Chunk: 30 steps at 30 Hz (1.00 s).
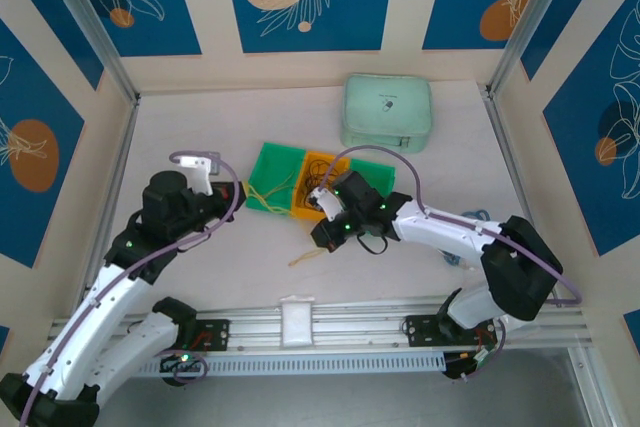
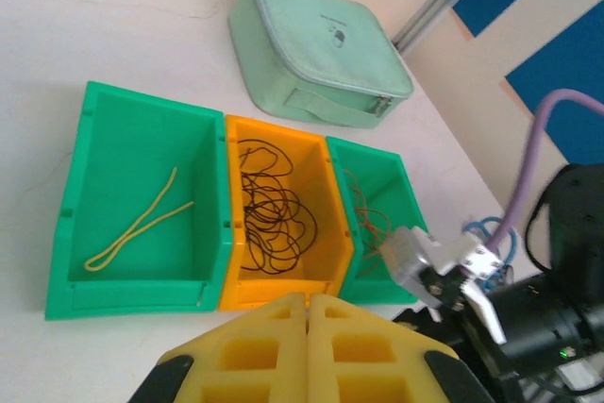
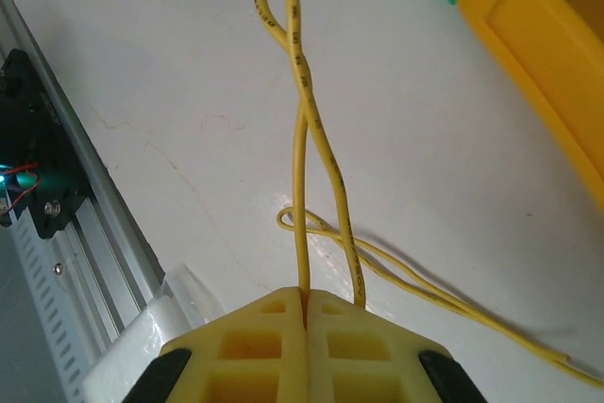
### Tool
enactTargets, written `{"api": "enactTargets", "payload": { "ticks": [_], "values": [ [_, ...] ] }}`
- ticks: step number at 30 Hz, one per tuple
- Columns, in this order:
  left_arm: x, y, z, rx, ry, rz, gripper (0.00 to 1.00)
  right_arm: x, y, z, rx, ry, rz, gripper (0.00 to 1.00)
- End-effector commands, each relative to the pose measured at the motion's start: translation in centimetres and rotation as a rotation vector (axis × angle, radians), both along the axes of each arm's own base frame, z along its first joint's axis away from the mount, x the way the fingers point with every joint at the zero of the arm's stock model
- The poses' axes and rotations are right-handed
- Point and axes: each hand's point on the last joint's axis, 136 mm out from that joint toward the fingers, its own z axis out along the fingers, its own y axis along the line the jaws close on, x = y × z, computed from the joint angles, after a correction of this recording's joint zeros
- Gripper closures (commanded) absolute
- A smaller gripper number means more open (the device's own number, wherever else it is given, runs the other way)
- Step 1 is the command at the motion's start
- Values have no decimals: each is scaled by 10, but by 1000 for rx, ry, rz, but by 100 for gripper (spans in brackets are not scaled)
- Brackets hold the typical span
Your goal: Untangle the cables
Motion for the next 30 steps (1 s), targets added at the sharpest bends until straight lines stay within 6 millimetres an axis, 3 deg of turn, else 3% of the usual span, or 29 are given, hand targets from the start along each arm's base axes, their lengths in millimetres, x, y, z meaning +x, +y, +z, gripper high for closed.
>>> {"api": "enactTargets", "payload": {
  "ticks": [1,13,23,30],
  "values": [
    [16,10,7,70,-57,56,100,1,-10,13,8,-19,-43,100],
    [71,10,-7,254,-114,117,100,5,-38,52,64,-89,-139,100],
    [116,-2,-20,484,-82,49,100,6,-47,57,80,-96,-163,100],
    [134,-14,-52,593,64,-44,100,6,-52,60,88,-102,-177,100]
  ]
}}
